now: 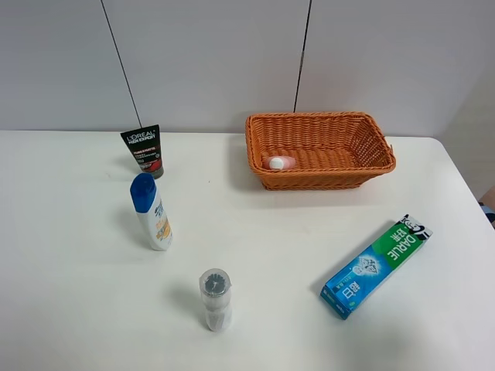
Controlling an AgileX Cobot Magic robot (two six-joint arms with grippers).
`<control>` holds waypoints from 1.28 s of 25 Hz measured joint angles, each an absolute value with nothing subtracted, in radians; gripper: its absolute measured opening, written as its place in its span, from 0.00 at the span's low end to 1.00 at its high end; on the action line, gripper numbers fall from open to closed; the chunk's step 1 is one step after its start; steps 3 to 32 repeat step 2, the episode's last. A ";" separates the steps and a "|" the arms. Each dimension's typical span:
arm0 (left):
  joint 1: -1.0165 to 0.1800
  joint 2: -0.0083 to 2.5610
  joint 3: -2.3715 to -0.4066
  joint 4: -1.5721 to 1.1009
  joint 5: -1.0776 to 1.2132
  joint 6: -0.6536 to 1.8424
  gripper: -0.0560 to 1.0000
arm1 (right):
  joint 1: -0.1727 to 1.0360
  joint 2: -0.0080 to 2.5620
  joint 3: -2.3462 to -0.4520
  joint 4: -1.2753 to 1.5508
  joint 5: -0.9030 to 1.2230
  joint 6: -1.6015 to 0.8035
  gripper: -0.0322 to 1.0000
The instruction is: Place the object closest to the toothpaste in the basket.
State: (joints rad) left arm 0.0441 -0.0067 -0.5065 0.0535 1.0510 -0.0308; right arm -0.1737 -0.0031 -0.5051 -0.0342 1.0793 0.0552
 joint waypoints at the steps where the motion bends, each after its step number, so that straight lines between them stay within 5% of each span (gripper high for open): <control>1: 0.044 -0.007 -0.507 0.053 1.051 -0.031 0.99 | -0.174 -0.003 -0.505 -0.034 1.079 0.055 0.67; 32: 0.044 -0.007 -0.507 0.053 1.051 -0.031 0.99 | -0.174 -0.003 -0.505 -0.034 1.079 0.055 0.67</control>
